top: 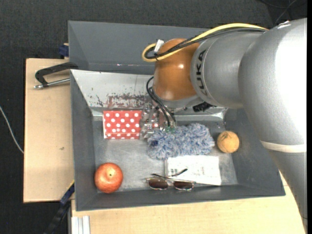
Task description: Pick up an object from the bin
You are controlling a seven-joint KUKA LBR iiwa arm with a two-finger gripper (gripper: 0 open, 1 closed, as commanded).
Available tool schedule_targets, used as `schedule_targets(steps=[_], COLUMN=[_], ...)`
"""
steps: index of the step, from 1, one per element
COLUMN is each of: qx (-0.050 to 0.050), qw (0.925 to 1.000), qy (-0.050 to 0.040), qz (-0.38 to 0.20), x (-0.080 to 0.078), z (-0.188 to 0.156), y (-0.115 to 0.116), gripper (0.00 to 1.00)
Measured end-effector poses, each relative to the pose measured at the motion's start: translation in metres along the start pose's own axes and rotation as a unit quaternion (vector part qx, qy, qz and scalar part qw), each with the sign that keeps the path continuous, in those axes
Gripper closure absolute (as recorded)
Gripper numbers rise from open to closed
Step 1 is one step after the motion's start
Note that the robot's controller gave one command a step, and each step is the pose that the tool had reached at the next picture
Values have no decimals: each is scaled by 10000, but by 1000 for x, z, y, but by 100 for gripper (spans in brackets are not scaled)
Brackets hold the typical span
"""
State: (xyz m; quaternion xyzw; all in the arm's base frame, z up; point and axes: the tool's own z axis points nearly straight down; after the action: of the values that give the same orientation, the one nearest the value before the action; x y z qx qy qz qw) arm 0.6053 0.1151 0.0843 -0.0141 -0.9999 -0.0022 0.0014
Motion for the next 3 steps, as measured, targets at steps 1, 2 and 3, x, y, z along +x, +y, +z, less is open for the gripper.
schedule_targets(steps=[1, 2, 3], qx=[4, -8, -1], qw=[9994, 9963, 9964], qy=[-81, -209, -87], qz=[-334, -837, -845], x=[5, -4, 4], z=[-80, -1, 8], y=[12, 22, 22], gripper=[100, 0, 100])
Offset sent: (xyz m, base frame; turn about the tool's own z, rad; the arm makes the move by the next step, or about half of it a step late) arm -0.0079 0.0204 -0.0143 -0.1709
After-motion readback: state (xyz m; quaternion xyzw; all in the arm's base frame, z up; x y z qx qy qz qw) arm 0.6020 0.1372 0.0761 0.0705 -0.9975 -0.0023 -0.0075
